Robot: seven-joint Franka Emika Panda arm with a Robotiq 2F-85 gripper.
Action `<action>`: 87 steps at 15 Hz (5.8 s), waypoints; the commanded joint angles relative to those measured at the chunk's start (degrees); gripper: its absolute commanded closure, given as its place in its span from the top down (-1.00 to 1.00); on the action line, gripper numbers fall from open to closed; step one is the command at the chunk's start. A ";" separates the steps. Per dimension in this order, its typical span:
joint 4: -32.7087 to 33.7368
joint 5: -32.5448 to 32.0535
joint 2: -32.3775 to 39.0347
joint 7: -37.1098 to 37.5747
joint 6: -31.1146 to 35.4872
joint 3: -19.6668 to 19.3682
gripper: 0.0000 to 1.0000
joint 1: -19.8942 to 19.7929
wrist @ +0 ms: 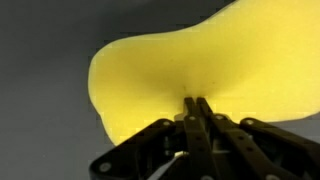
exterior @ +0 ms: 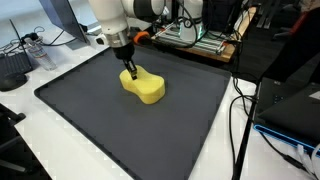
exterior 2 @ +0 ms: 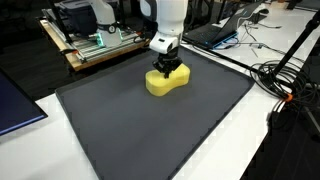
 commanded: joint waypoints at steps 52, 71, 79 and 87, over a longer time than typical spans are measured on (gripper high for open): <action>37.48 -17.21 20.02 65.21 -37.08 -1.62 1.00 12.47; 16.48 1.08 1.40 27.53 -22.51 -0.40 1.00 -6.26; 2.85 16.35 -7.23 -6.45 -15.80 -0.54 1.00 -14.30; -0.35 29.17 -6.80 -36.77 -20.36 -0.49 1.00 -20.22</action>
